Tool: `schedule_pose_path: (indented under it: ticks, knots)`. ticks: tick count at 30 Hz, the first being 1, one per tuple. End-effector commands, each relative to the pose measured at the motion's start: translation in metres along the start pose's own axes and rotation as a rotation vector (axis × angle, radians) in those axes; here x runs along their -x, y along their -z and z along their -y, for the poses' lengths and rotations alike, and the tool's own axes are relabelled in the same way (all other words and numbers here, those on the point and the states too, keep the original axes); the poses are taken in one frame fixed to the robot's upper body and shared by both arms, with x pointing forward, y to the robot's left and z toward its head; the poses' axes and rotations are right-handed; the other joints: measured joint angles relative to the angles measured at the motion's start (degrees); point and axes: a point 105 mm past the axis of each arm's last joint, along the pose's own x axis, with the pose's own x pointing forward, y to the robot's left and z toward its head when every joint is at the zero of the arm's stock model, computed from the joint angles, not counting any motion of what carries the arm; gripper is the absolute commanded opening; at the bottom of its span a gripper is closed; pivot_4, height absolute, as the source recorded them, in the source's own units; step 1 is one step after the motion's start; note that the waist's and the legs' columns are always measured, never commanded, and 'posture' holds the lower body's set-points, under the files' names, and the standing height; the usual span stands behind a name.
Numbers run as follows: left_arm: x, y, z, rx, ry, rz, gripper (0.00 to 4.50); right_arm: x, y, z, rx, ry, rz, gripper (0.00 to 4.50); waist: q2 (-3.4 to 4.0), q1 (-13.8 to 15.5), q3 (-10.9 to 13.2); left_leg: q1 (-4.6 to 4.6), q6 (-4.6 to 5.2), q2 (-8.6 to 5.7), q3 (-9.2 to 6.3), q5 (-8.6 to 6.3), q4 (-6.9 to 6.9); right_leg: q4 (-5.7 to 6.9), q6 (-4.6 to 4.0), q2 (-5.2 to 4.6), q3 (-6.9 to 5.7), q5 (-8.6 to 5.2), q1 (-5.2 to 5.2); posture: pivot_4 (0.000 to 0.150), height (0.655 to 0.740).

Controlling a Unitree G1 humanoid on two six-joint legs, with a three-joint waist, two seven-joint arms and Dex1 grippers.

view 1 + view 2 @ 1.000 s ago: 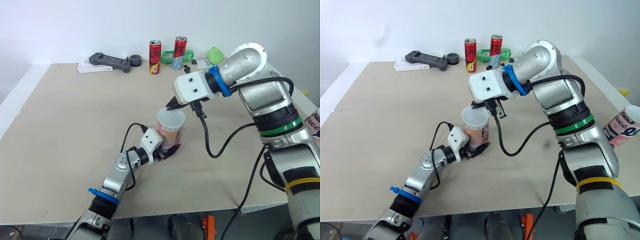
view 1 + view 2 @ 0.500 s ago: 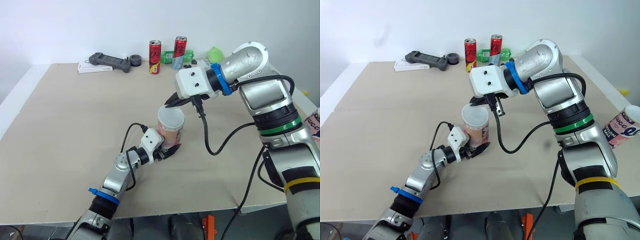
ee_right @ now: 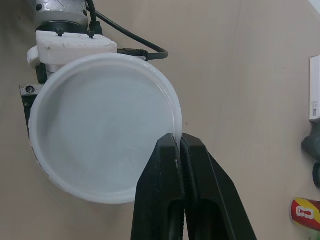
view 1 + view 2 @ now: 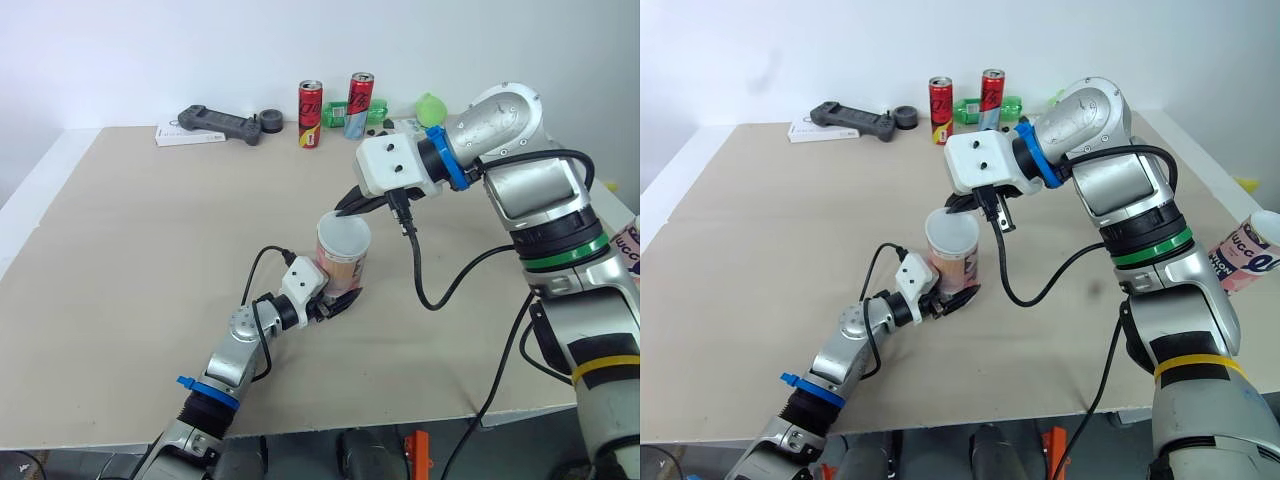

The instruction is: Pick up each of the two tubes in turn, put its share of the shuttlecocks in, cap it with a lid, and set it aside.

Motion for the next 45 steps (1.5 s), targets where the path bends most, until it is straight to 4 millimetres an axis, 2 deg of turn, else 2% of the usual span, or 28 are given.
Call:
schedule_pose_path:
  ticks: [1,4,6,9,14,15,21,22,24,27,28,30,32,45]
  knots:
    - [0.003,0.018,0.004,0.029,0.001,-0.065,3.19,0.009,-0.002,0.002,0.032,0.023,-0.014,0.05,0.0,0.0,0.0,0.0,0.0,0.0,0.0,0.0,0.0,0.0,0.0,0.0,0.0,0.0,0.0,0.15,0.74]
    - [0.003,0.017,0.004,0.028,0.0,-0.065,3.19,0.009,-0.003,0.003,0.043,0.031,-0.012,0.05,0.0,0.0,0.0,0.0,0.0,0.0,0.0,0.0,0.0,0.0,0.0,0.0,0.0,0.0,0.0,0.15,0.74]
    - [0.003,0.017,0.004,0.028,0.001,-0.065,3.19,0.009,-0.003,0.004,0.049,0.037,-0.012,0.59,0.0,0.0,0.0,0.0,0.0,0.0,0.0,0.0,0.0,0.0,0.0,0.0,0.0,0.0,0.0,0.15,0.74]
    - [0.003,0.017,0.004,0.028,0.002,-0.063,3.19,0.01,-0.004,0.006,0.057,0.052,-0.009,1.79,0.0,0.0,0.0,0.0,0.0,0.0,0.0,0.0,0.0,0.0,0.0,0.0,0.0,0.0,-0.01,0.15,0.74]
    - [0.002,0.016,0.003,0.025,0.003,-0.061,3.19,0.014,-0.009,0.013,0.076,0.094,0.005,4.23,0.0,0.0,0.0,0.01,0.0,0.0,0.0,0.0,0.0,0.0,0.0,0.0,0.0,0.0,0.0,0.15,0.74]
    - [0.001,0.016,0.002,0.024,0.003,-0.06,3.19,0.017,-0.013,0.017,0.081,0.109,0.014,4.38,0.0,0.0,0.0,0.01,0.0,0.0,0.0,0.0,0.0,0.0,0.0,0.0,0.0,0.0,0.0,0.15,0.74]
    - [0.001,0.015,0.002,0.023,0.004,-0.056,3.19,0.032,-0.028,0.03,0.084,0.179,0.078,4.38,0.0,0.0,0.0,0.0,0.0,0.0,0.0,0.0,-0.02,0.0,-0.01,0.0,0.0,0.0,-0.02,0.15,0.74]
    - [0.001,0.015,0.002,0.023,0.004,-0.056,3.19,0.033,-0.03,0.031,0.079,0.185,0.09,4.16,0.0,0.0,0.0,0.0,0.0,0.0,0.0,0.0,-0.03,0.0,-0.01,0.0,0.0,0.0,-0.02,0.15,0.74]
    - [0.0,0.015,0.003,0.024,0.007,-0.056,3.19,0.038,-0.035,0.03,0.055,0.18,0.137,3.6,0.0,0.0,0.0,0.0,0.0,0.0,0.0,0.0,-0.03,0.0,-0.02,0.0,0.0,-0.01,-0.02,0.15,0.74]
    - [0.0,0.016,0.005,0.027,0.012,-0.056,3.19,0.039,-0.039,0.022,0.01,0.13,0.194,2.17,-0.01,0.0,0.0,0.0,0.0,0.0,0.0,0.0,-0.03,0.0,-0.02,0.0,0.0,-0.01,-0.01,0.15,0.74]
    - [0.0,0.016,0.006,0.028,0.013,-0.057,3.19,0.036,-0.038,0.016,-0.007,0.102,0.205,1.66,-0.01,0.0,0.0,0.0,0.0,0.0,0.0,0.0,-0.03,0.0,-0.02,0.0,0.0,-0.01,-0.01,0.15,0.74]
    - [0.001,0.017,0.006,0.029,0.013,-0.058,3.19,0.028,-0.035,0.007,-0.032,0.064,0.21,1.0,-0.01,0.0,0.0,0.0,0.0,0.0,-0.02,0.0,-0.03,0.0,-0.02,0.01,-0.01,-0.01,0.0,0.15,0.74]
    - [0.0,0.017,0.006,0.03,0.013,-0.058,3.19,0.021,-0.03,0.001,-0.051,0.039,0.2,0.06,-0.01,0.0,0.0,0.0,0.0,0.0,-0.02,0.0,-0.02,0.0,-0.03,0.0,-0.01,-0.02,0.01,0.15,0.74]
    - [0.0,0.017,0.006,0.031,0.01,-0.057,3.19,-0.014,-0.01,-0.025,-0.121,-0.067,0.164,0.06,-0.01,0.0,0.0,0.0,0.0,0.0,-0.01,0.0,-0.02,0.0,-0.01,0.01,-0.01,-0.01,0.0,0.15,0.74]
